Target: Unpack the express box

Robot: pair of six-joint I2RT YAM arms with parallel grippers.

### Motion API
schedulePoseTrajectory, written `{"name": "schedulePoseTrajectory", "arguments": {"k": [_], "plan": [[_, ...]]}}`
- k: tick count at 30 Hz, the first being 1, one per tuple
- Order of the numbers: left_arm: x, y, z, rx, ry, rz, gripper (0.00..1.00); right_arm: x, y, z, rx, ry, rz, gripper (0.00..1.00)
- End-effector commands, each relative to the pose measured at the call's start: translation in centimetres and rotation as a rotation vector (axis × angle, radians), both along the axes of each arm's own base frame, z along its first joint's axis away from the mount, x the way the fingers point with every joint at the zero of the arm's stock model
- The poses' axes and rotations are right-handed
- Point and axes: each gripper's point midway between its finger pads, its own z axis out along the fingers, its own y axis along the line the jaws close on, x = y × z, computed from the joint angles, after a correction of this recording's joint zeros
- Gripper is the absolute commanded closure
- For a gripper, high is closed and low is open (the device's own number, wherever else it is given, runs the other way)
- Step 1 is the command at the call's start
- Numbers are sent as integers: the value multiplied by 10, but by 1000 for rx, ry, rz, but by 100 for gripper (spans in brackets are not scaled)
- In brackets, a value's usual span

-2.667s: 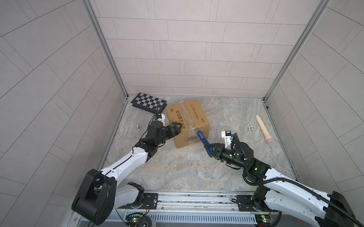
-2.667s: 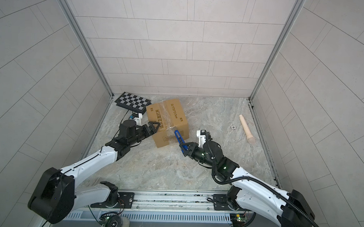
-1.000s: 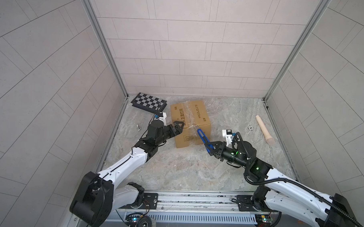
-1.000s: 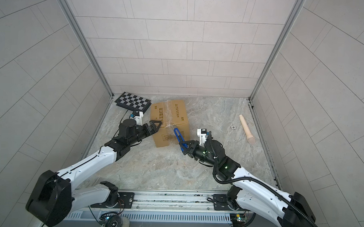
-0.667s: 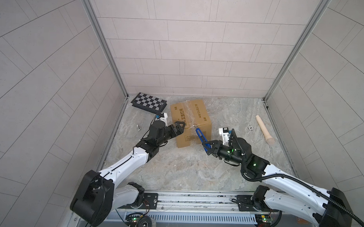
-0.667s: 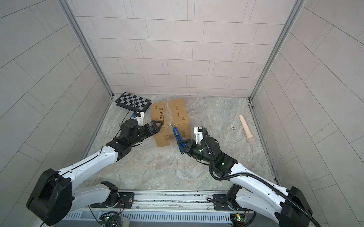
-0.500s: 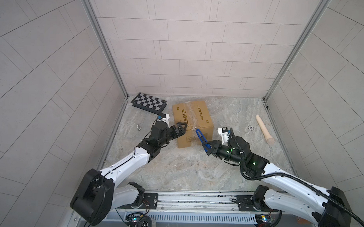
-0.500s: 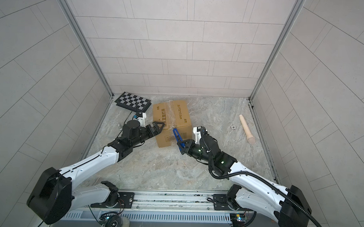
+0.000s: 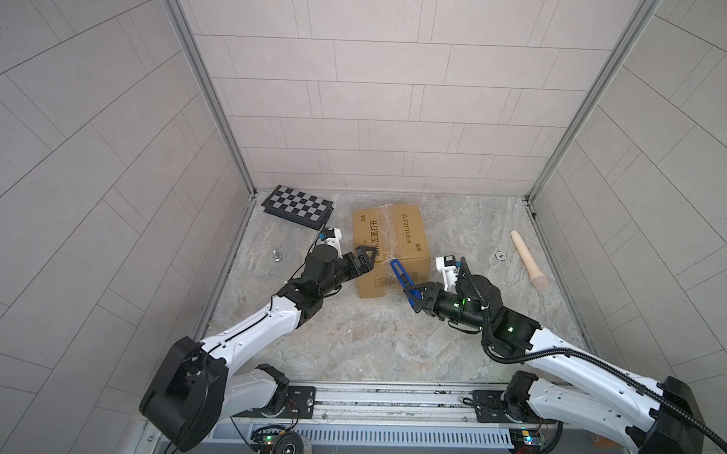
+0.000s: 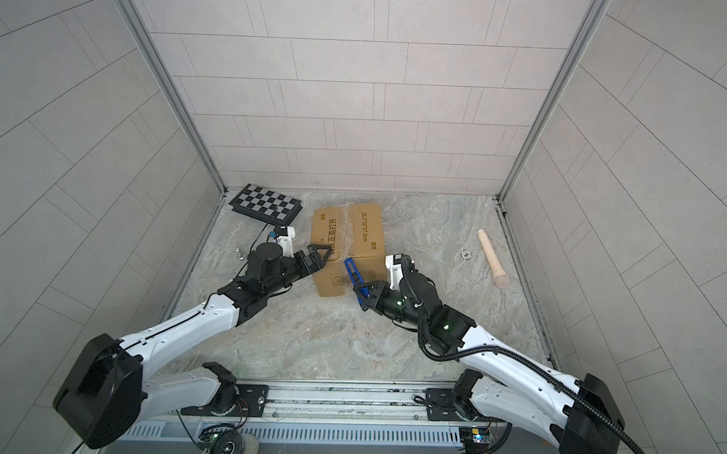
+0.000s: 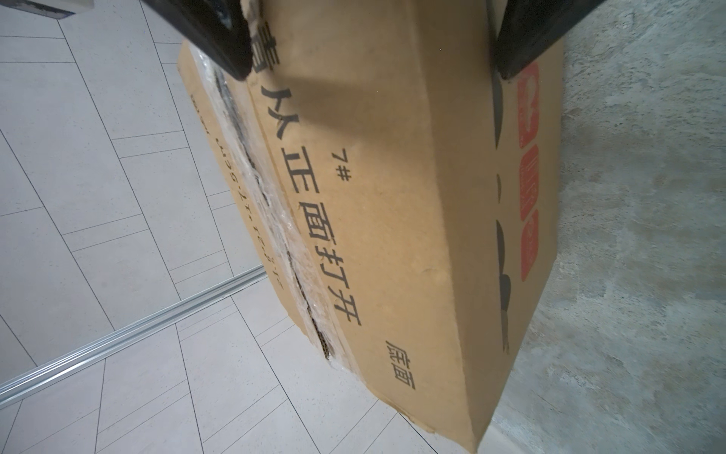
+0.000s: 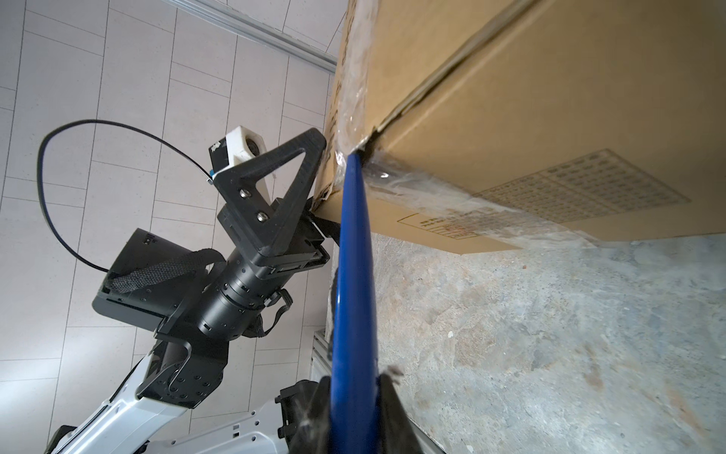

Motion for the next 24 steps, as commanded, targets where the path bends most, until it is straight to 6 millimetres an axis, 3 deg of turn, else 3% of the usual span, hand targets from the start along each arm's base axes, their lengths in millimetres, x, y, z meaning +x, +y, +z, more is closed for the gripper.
{"name": "schedulePoseTrajectory", "arguments": {"k": [1, 6, 13, 19, 24], "plan": [[-16, -29, 28, -90, -57, -110, 0, -12, 29, 29, 89, -88, 104, 100], [-24, -37, 31, -96, -63, -117, 0, -10, 48, 33, 154, -86, 143, 100], [-33, -43, 32, -106, -68, -118, 0, -8, 51, 44, 164, -108, 163, 100], [-30, -34, 18, -28, -53, -87, 0, -8, 30, 65, 217, -119, 151, 100], [-30, -32, 24, -15, -68, -83, 0, -11, 9, 54, 145, -100, 123, 100]]}}
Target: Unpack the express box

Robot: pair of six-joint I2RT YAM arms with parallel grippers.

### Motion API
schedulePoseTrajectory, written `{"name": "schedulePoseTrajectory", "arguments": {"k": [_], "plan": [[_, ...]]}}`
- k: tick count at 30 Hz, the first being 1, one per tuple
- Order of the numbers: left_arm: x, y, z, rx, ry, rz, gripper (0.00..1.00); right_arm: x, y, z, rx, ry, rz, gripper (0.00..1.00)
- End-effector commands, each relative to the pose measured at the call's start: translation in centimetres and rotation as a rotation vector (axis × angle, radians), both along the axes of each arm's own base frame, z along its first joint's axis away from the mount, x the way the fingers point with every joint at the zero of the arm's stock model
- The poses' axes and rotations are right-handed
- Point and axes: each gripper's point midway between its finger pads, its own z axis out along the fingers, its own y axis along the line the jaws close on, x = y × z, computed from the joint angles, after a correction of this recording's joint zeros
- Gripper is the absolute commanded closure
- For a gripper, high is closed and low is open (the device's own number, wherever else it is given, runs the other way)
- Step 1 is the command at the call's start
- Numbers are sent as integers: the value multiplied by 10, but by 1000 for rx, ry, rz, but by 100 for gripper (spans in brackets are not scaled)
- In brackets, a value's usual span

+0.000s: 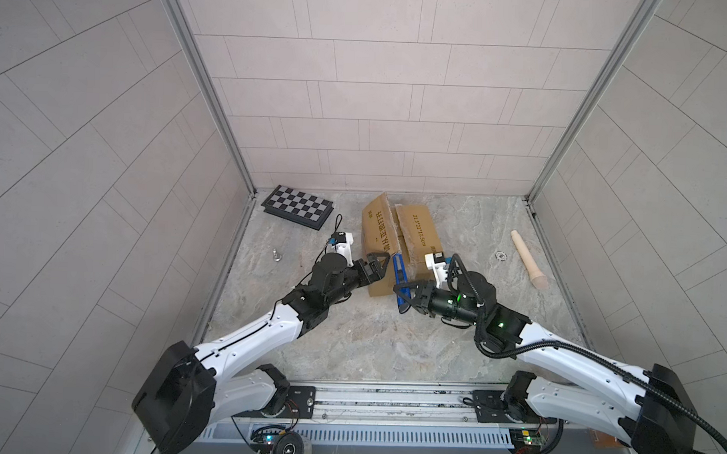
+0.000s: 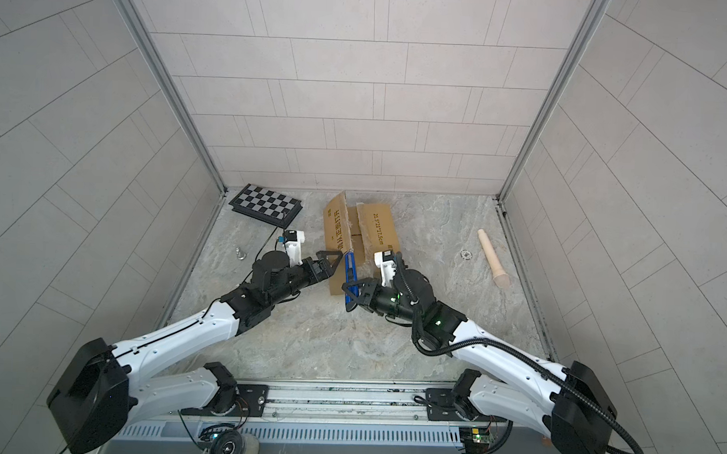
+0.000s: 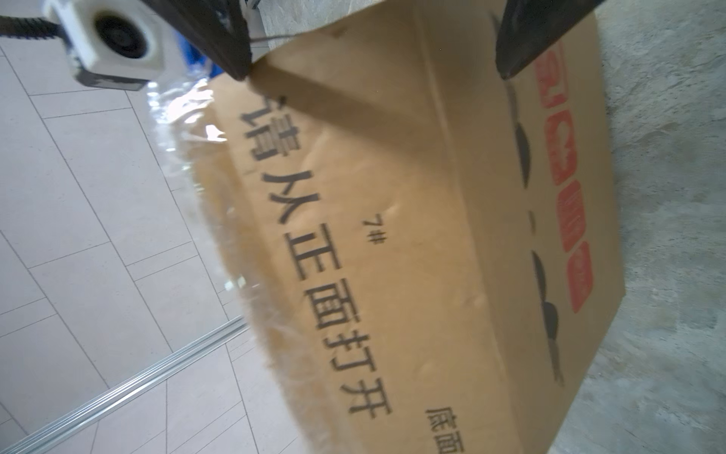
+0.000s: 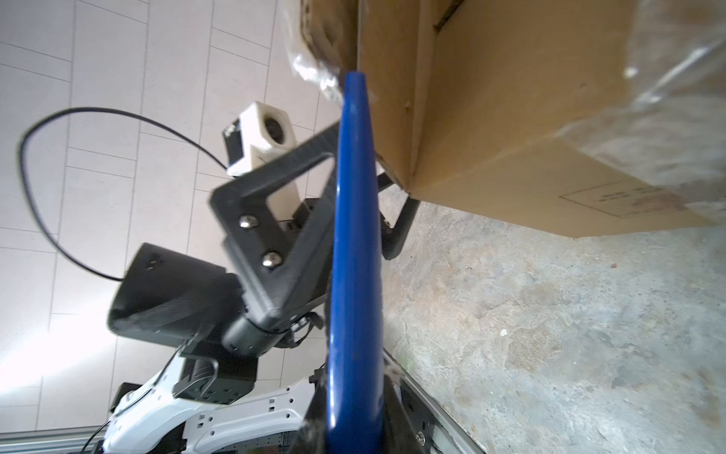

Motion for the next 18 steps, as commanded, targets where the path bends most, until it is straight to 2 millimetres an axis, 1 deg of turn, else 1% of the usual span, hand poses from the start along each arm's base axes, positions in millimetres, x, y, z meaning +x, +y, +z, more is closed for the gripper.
{"name": "schedulePoseTrajectory", "arguments": {"k": [1, 2, 4, 6, 9, 12, 13, 14, 16, 17, 18], "plan": [[-1, 3, 8, 28, -28, 1, 0, -7, -11, 23, 16, -66, 6, 100], [-1, 5, 10, 35, -31, 6, 0, -5, -19, 16, -25, -61, -20, 100], [-1, 9, 13, 42, -38, 14, 0, -3, -37, 10, -124, -80, -60, 100], [0, 14, 17, 46, -43, 24, 0, 1, -58, 17, -172, -110, -103, 100], [1, 28, 25, 54, -60, 49, 0, 11, -101, 26, -228, -122, -187, 100], [3, 42, 31, 72, -70, 75, 0, 19, -142, 27, -317, -117, -263, 100], [4, 47, 32, 78, -71, 83, 0, 24, -157, 23, -354, -107, -293, 100], [5, 50, 33, 81, -72, 88, 0, 29, -167, 18, -387, -99, -311, 100], [6, 53, 34, 96, -71, 91, 0, 45, -192, -2, -488, -58, -345, 100], [7, 55, 35, 102, -71, 93, 0, 52, -200, -12, -544, -45, -348, 100], [8, 56, 35, 110, -69, 95, 0, 62, -211, -27, -623, -16, -351, 100]]}}
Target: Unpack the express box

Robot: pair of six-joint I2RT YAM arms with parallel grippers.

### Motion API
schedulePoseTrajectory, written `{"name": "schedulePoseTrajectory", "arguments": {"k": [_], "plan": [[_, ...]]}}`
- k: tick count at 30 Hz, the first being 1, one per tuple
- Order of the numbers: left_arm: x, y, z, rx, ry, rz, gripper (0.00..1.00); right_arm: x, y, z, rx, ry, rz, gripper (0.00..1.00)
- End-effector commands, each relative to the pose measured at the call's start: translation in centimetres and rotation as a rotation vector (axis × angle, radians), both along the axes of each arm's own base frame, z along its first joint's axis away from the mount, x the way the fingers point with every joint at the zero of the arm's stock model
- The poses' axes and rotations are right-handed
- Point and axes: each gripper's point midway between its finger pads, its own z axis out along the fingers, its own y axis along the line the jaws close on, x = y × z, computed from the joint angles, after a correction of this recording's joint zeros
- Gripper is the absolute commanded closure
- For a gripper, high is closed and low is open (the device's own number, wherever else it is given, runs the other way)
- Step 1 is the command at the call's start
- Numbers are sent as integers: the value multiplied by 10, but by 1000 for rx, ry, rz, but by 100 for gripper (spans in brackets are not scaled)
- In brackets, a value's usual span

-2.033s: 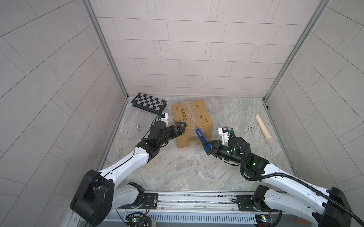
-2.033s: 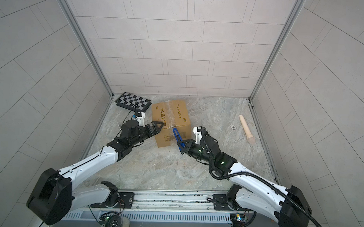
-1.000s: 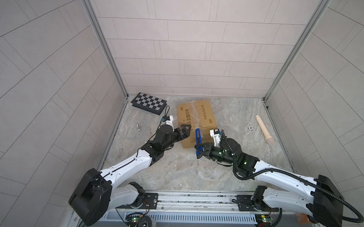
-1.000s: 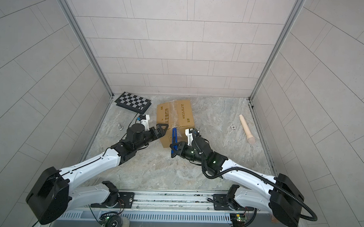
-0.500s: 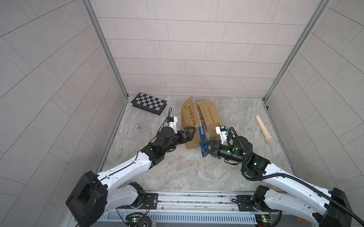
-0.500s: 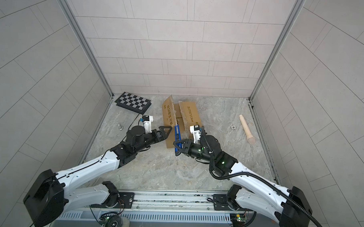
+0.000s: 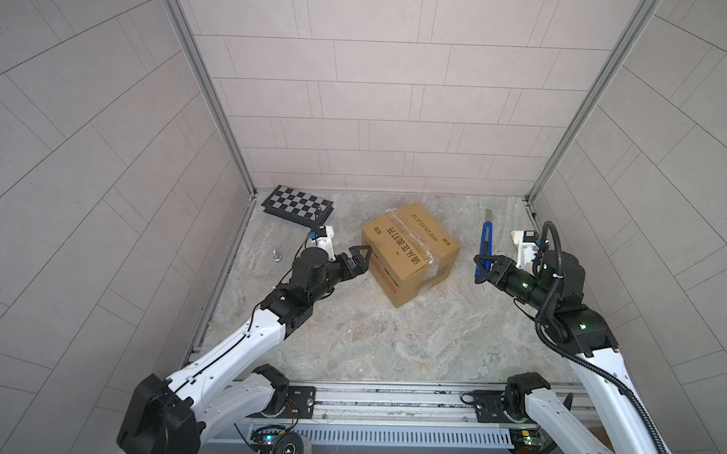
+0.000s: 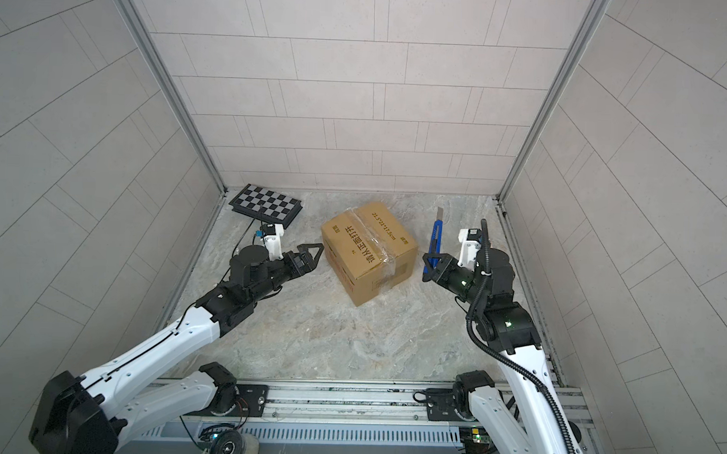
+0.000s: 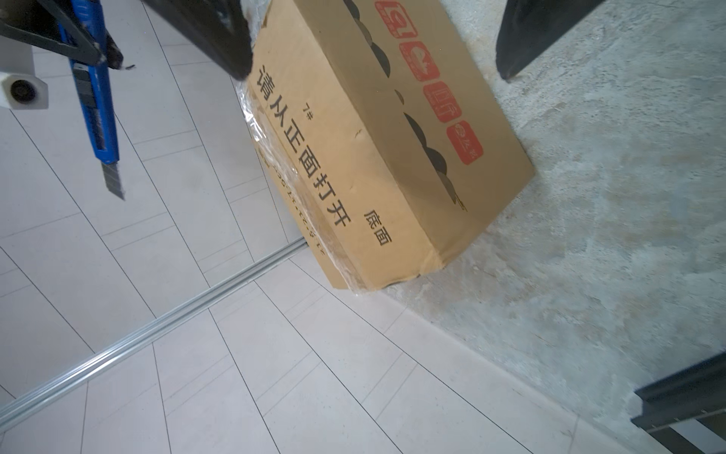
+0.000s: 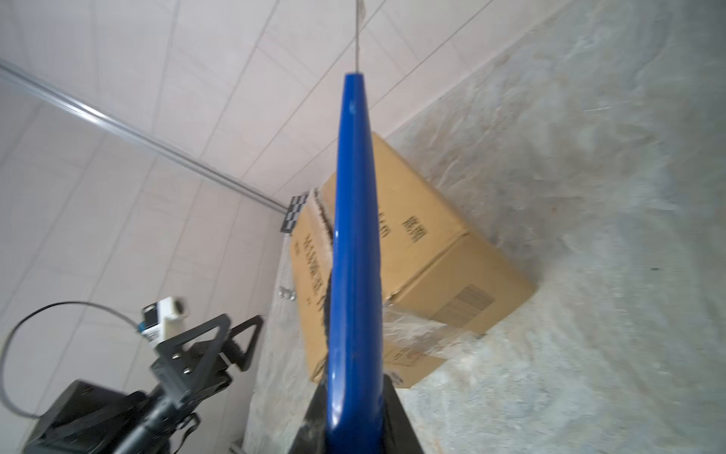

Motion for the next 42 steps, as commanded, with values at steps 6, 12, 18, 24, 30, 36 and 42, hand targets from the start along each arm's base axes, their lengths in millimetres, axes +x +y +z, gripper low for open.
{"name": "schedulePoseTrajectory", "arguments": {"k": [6, 12, 18, 24, 30, 36, 42], "plan": [[-1, 1, 2, 57, 12, -29, 0, 51, -33, -126, -391, 356, 94, 100], [-3, 3, -5, 68, 30, -29, 0, 72, -29, -183, -421, 541, 197, 100], [-1, 2, -6, 82, 42, -33, 0, 85, -34, -224, -452, 615, 198, 100], [2, 1, -5, 91, 46, -30, 0, 89, -37, -243, -454, 653, 178, 94], [4, -1, -3, 103, 51, -38, 0, 104, -47, -190, -447, 542, 94, 61], [11, -10, 0, 93, 52, -67, 0, 125, -60, -127, -448, 390, 14, 49], [25, -29, 5, 84, 64, -121, 0, 124, -25, -48, -380, 195, 63, 42]]}}
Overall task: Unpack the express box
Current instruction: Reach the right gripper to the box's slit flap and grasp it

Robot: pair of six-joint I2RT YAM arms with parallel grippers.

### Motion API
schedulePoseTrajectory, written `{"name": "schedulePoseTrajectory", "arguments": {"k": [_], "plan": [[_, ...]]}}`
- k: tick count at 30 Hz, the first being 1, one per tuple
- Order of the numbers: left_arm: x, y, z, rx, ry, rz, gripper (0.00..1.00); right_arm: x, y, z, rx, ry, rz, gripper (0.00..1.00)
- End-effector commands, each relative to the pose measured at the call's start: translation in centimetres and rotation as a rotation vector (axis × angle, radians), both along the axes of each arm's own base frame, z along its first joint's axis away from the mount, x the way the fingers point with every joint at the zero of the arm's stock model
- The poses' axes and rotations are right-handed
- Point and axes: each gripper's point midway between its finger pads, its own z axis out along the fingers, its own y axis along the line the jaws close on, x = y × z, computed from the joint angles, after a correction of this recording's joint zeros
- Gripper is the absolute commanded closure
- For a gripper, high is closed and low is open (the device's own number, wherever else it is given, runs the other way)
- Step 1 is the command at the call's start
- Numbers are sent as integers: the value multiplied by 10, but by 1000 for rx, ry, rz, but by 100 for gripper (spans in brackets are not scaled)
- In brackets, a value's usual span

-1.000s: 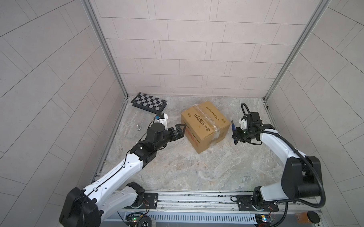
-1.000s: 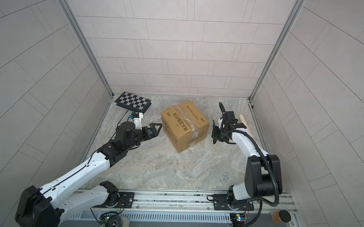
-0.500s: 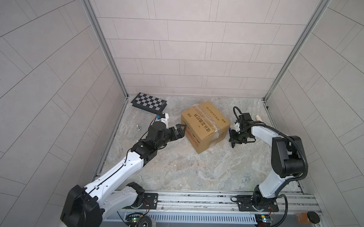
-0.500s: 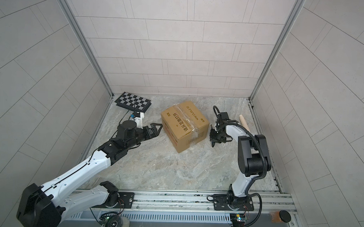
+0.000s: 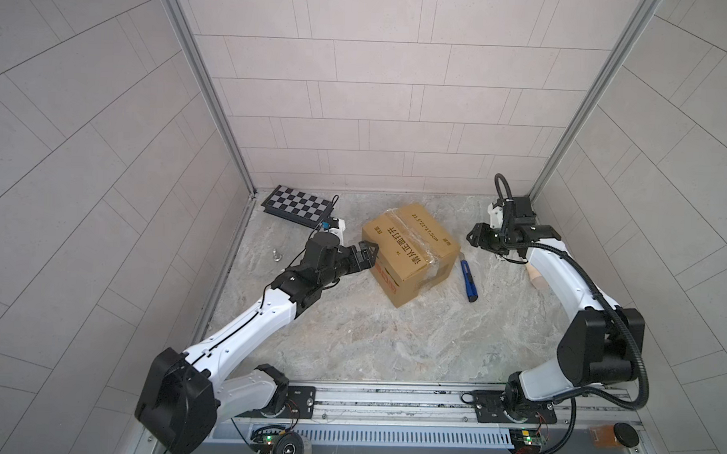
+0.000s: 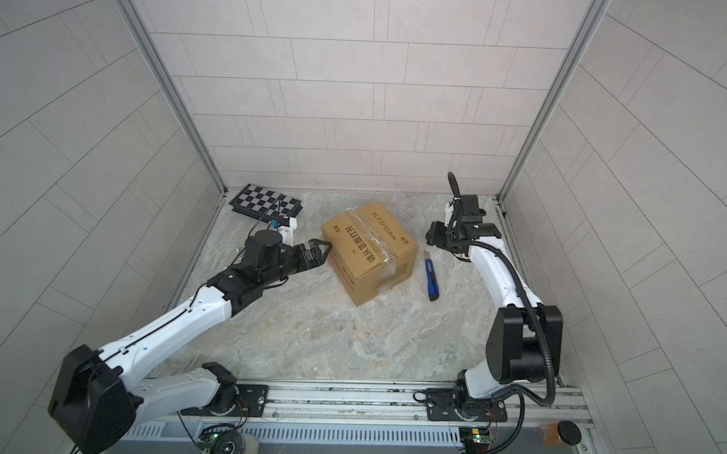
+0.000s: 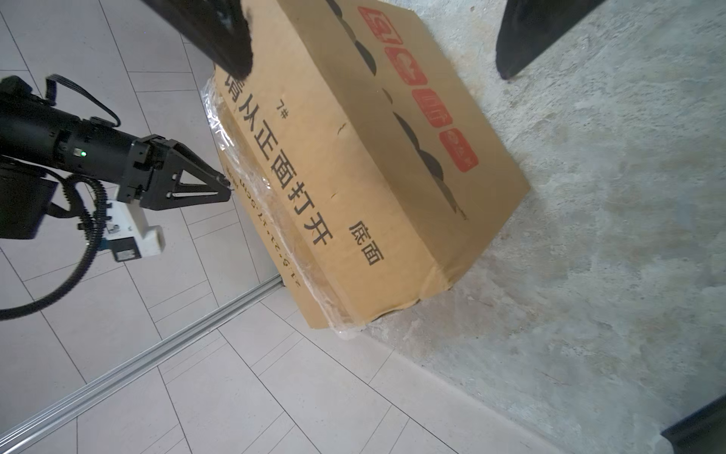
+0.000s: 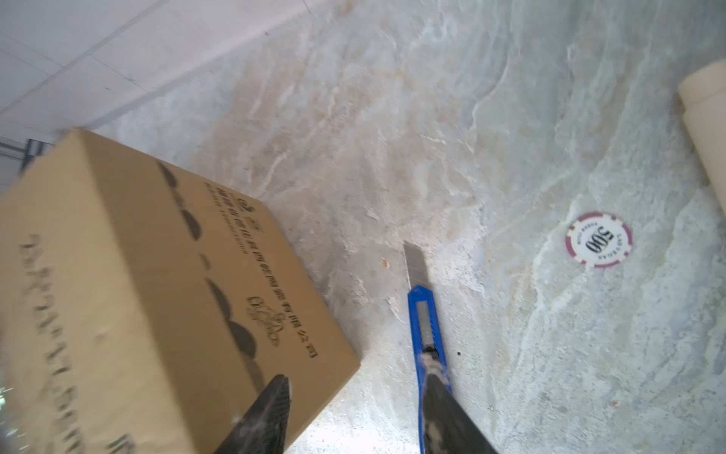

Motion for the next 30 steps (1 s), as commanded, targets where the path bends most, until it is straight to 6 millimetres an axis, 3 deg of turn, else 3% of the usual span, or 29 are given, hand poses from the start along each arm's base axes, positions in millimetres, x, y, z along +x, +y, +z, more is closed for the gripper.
{"name": "schedulePoseTrajectory", "arguments": {"k": [1, 4, 7, 12, 16, 20, 25, 30], "plan": [[9, -10, 17, -16, -34, -39, 0, -15, 33, 48, 69, -109, 95, 41], [11, -11, 15, -15, -33, -38, 0, -32, 66, 72, 172, -186, 167, 41], [11, -10, 15, -13, -34, -35, 0, -53, 90, 82, 223, -219, 210, 39], [9, 1, 19, 12, -49, -4, 0, -71, 129, 63, 237, -159, 306, 40], [14, 30, 17, 6, -39, 69, 0, -70, 151, 47, 255, -125, 342, 41], [11, 52, 20, 13, -42, 115, 0, -72, 176, 45, 288, -123, 389, 42], [9, 66, 18, 34, -21, 138, 0, -83, 213, 69, 362, -167, 478, 44], [11, 64, 17, 33, 5, 119, 0, -100, 249, 98, 421, -216, 552, 43]]}}
